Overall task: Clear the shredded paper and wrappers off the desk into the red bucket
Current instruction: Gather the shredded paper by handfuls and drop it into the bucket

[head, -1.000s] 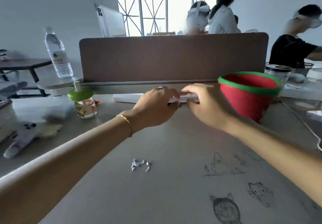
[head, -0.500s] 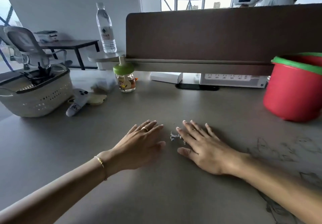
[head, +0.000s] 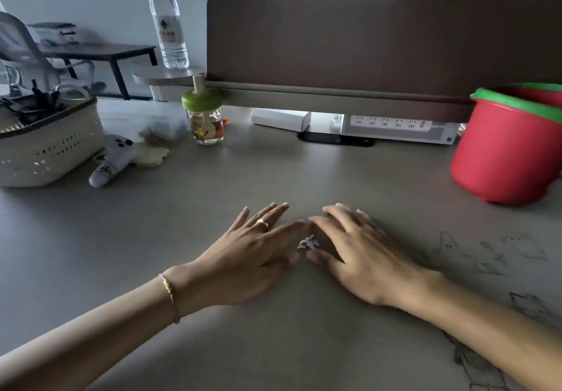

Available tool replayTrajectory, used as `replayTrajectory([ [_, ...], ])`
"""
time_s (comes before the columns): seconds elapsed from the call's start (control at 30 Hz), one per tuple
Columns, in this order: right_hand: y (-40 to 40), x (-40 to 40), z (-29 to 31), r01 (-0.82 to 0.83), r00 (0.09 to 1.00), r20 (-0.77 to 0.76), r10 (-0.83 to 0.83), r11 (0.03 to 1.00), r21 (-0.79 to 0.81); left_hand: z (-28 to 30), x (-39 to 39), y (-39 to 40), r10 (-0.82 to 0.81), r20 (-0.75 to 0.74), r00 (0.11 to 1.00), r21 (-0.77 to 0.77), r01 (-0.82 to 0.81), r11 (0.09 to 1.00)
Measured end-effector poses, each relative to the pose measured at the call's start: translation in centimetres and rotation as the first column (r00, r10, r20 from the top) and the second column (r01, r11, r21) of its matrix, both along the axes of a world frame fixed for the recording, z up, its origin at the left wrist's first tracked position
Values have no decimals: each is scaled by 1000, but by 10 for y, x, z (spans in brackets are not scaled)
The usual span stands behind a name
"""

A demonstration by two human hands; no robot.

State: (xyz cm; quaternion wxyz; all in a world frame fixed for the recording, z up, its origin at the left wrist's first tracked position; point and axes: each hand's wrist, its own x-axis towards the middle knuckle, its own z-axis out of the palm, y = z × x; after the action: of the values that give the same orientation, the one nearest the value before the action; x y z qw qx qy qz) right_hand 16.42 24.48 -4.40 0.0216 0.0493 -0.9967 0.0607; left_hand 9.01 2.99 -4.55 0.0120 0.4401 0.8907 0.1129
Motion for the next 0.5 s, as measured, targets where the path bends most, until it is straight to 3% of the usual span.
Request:
replayTrajectory([
  [0.1,-3,-10,3,-42,970,-229,82,984,175,3,-7,-3,52,-26,998,121,-49,991],
  [0.23,-21,-18,13,-53,975,-191,112,956,287,4,-13,1,112,-28,993,181,-105,978],
  [0.5,-23,-22,14,-188,966,-136,220,959,214,3,-16,0,136,0,991,170,-135,976],
])
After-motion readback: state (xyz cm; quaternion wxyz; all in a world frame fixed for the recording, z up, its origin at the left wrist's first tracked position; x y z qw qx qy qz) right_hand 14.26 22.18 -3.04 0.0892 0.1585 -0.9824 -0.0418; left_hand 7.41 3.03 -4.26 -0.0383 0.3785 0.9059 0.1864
